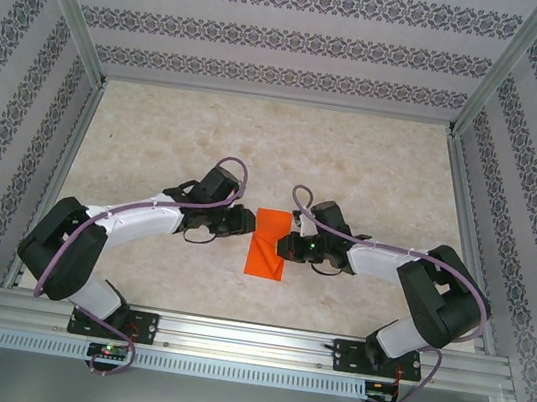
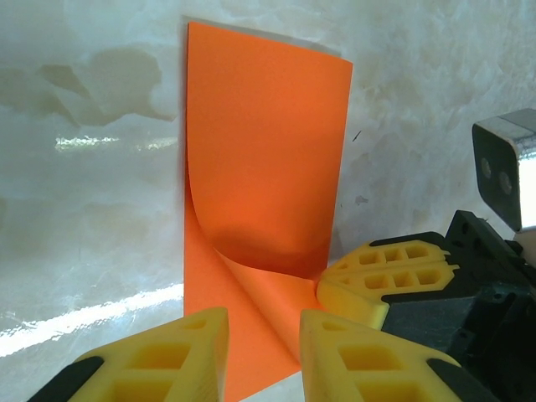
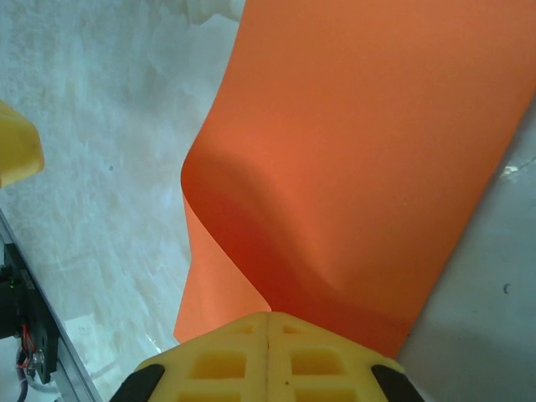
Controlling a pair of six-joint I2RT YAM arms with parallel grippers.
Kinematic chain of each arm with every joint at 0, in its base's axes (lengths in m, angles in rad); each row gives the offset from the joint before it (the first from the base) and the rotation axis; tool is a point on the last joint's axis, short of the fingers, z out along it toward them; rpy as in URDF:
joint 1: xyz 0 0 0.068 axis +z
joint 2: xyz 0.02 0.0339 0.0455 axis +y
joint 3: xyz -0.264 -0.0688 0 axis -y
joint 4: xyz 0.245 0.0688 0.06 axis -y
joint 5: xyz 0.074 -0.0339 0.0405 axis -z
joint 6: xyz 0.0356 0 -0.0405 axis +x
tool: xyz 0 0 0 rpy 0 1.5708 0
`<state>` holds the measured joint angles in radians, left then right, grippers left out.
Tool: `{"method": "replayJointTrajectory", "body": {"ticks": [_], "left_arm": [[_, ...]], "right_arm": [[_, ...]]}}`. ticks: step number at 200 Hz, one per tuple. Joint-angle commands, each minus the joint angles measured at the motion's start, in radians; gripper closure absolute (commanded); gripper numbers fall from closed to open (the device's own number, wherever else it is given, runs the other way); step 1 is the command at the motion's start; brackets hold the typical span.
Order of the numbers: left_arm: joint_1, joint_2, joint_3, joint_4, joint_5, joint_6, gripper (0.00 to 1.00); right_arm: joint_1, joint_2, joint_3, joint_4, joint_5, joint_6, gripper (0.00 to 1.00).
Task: Fold a paper plane with a square sheet of paper (pick it up from the middle)
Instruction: Fold the triangle a second time at the center of the table.
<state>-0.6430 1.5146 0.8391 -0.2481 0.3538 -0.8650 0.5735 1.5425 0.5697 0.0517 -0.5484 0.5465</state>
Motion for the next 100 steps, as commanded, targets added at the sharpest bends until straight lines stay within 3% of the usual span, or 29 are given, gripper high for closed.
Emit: {"method": "replayJointTrajectory", "body": {"ticks": [1,100], "left_arm": [[-0.005,0.011,0.03,0.025,0.011,0.02,0.7],[-0.014,0.009,0.032,0.023,0.014,0.02,0.7]], "right_arm": [[-0.02,0.002,0.019,-0.019,-0.008,-0.038,0.95],[-0.024,0.047,0.056,-0.021,-0.022,-0.066,0.94]]}}
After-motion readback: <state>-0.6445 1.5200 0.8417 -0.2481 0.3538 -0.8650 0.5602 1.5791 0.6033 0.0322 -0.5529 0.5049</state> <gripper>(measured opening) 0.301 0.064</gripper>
